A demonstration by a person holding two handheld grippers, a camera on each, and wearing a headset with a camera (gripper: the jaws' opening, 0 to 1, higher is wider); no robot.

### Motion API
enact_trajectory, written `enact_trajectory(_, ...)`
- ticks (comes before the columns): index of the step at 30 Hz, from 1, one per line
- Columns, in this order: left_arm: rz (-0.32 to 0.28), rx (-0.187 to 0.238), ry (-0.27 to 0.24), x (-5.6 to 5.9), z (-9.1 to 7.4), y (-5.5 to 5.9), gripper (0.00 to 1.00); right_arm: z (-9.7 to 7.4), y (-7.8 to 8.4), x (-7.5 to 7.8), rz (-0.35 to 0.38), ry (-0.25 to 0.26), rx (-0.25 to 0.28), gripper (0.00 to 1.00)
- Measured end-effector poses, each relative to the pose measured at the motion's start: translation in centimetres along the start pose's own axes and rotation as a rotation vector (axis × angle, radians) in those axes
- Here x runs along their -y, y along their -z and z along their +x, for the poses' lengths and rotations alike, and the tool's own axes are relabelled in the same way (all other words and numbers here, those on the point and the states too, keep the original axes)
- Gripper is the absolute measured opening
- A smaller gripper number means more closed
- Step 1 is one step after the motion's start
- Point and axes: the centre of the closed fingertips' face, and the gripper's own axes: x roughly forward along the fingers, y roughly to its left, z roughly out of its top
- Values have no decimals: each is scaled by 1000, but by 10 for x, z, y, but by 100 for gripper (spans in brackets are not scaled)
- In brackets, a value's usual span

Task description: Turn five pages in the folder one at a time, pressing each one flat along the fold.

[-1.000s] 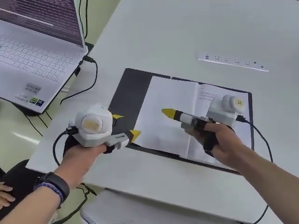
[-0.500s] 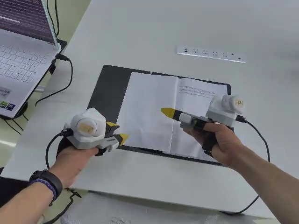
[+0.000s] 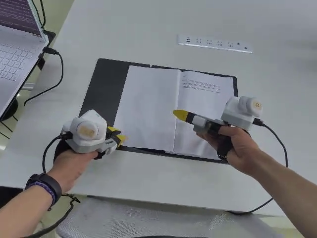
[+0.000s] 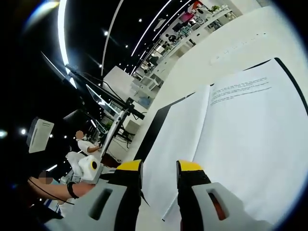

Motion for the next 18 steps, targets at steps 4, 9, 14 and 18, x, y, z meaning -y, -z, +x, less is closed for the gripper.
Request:
enact_trajectory(4, 3, 23, -14, -2, -2, -4, 5, -2, 0, 2, 1, 5, -1, 26)
enact_trajectory(9, 32, 24, -21, -1, -2, -4, 6, -3, 0, -1, 1, 8, 2, 26)
enact_trajectory(14, 29, 29, -24, -1, -1, -3, 7, -1, -5, -6, -1, 6, 5, 26)
enact_trajectory(18, 26, 32, -25, -2, 0, -3, 7, 3, -10, -7, -26, 0, -2, 25)
